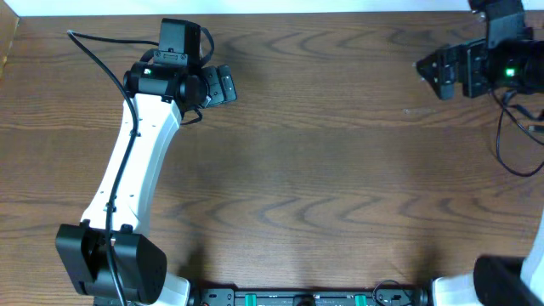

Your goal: Untangle cables

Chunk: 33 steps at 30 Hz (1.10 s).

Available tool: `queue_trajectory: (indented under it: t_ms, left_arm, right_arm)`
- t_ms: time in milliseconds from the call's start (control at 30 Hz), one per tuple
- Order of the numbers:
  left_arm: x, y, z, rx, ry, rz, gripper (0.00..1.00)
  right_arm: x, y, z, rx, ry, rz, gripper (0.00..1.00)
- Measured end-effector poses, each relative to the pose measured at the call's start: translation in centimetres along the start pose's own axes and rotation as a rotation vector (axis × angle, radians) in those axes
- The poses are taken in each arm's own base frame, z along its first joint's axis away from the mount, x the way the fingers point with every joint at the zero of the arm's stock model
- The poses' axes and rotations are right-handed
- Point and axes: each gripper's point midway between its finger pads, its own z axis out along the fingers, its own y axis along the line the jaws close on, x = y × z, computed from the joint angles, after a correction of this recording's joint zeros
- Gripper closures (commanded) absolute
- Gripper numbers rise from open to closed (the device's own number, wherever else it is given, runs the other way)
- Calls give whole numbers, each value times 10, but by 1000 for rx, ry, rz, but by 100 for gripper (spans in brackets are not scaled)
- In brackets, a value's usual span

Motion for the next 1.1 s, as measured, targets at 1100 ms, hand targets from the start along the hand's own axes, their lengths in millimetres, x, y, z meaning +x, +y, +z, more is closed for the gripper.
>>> queue_trajectory:
  t_ms: [1100]
  left_arm:
    - [0, 1, 0, -3, -1, 0, 3]
  right_arm:
    - [189, 37, 48, 207, -784, -320, 1]
